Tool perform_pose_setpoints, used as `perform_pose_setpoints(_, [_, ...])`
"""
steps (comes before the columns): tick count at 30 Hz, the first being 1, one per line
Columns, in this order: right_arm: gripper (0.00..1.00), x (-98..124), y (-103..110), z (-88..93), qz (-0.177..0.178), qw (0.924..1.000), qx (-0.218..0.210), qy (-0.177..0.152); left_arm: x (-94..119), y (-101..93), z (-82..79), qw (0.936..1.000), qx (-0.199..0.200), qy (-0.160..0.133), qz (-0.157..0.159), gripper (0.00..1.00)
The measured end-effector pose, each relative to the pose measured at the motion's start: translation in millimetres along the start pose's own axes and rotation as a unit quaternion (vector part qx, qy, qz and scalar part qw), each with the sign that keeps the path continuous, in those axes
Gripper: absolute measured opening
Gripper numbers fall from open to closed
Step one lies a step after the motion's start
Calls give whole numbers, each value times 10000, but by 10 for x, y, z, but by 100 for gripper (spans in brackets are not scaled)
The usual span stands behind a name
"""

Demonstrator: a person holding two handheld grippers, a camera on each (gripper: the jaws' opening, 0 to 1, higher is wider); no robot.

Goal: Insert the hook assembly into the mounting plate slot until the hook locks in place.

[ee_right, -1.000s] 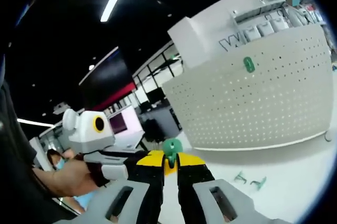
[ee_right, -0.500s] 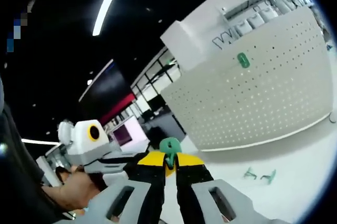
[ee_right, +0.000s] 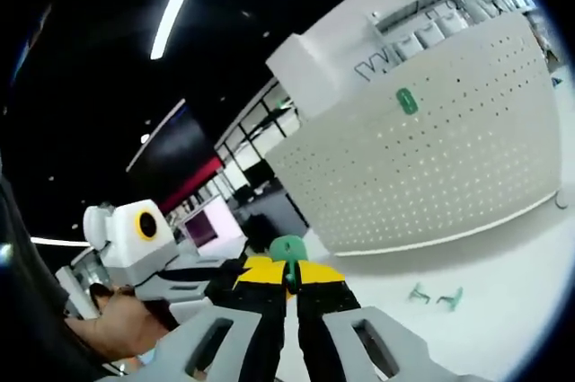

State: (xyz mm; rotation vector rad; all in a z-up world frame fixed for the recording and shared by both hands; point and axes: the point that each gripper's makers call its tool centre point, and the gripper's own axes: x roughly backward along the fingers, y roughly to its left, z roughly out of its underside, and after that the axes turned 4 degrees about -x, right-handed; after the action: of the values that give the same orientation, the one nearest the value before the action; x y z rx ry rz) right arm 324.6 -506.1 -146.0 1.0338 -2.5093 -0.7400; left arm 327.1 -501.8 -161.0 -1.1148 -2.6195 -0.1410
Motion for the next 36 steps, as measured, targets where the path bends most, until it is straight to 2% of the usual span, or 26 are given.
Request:
perform_pose_setpoints(6, [1,-2,-21,28,64,9998,150,65,-16,-19,36,9994,-332,82,-12,4])
perform_pose_setpoints(9, [1,0,-12,27,57,9998,160,64,-2,-2,27,9998,-174,52,48,4])
perform_pose_setpoints(10, [1,1,-9,15,57,9998,176,50,-5,-6,8,9999,77,-45,80,4])
perform_pose_setpoints(19, [0,-13,52,-10,-43,9984,541,149,20,-18,-18,9993,99,-177,320,7])
perform_pose_setpoints(20, [0,-14,54,-18,-47,9983,568,142,21,-34,-16,9990,164,-177,381,11])
perform_pose_setpoints(21, [0,-8,45,-60,7,9970,770,78,22,-43,-20,9986,285,-202,402,15])
perform_pose_setpoints(23, [0,3,38,-100,59,9927,1202,77,19,-45,-25,9986,284,-212,395,25])
perform_pose_setpoints(25, [0,-1,46,-97,41,9929,1179,125,19,-45,-32,9988,229,-197,389,31])
perform_pose_setpoints(27, [0,7,8,-124,99,9906,1362,125,6,-68,-46,9985,249,-203,446,40])
perform_pose_setpoints(30, [0,22,-25,-146,136,9902,1385,121,-18,-94,-41,9977,460,-146,484,56])
perform_pose_setpoints(31, [0,25,-35,-148,153,9899,1404,127,-17,-144,-30,9962,648,-87,582,59])
perform_pose_setpoints(36, [0,56,-79,-194,241,9866,1610,129,-31,-210,-99,9960,491,-249,699,70])
